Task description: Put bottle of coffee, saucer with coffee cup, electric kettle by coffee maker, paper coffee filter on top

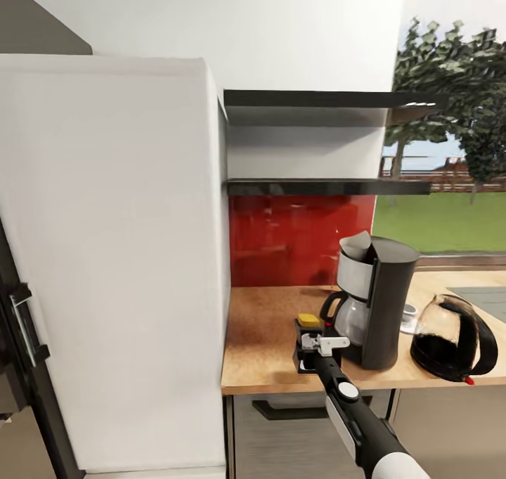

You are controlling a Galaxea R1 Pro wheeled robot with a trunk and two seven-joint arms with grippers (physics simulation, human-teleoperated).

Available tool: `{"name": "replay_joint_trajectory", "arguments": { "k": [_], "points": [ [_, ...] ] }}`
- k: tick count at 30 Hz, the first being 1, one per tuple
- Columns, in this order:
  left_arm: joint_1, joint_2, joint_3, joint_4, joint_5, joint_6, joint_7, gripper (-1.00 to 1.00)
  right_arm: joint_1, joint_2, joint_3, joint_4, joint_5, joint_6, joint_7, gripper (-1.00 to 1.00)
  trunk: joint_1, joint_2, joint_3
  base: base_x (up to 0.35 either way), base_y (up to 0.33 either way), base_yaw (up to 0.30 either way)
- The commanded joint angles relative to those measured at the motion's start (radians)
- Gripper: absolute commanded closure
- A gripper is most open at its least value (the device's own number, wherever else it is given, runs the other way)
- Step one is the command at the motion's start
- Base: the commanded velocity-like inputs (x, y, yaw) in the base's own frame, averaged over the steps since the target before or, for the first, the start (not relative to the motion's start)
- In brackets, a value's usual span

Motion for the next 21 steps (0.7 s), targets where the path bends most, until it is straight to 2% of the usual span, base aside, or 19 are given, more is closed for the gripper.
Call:
{"name": "replay_joint_trajectory", "arguments": {
  "k": [1,8,21],
  "points": [
    [0.000,0.000,0.005,-0.001,-0.008,-0.002,0.004,-1.00,0.000,0.000,0.003,0.001,-0.002,-0.003,-0.006,1.00,0.001,0.000,0.000,0.126,-0.014,0.000],
    [0.000,-0.003,0.005,0.000,-0.009,-0.005,0.004,-1.00,0.000,0.000,0.002,0.001,-0.002,-0.002,-0.005,1.00,0.001,0.000,0.000,0.033,-0.004,0.000],
    [0.000,-0.008,0.004,0.002,-0.010,-0.002,0.004,-1.00,0.000,0.000,0.001,0.001,-0.008,-0.004,-0.005,1.00,0.050,-0.091,-0.041,0.001,0.000,0.000]
  ]
}}
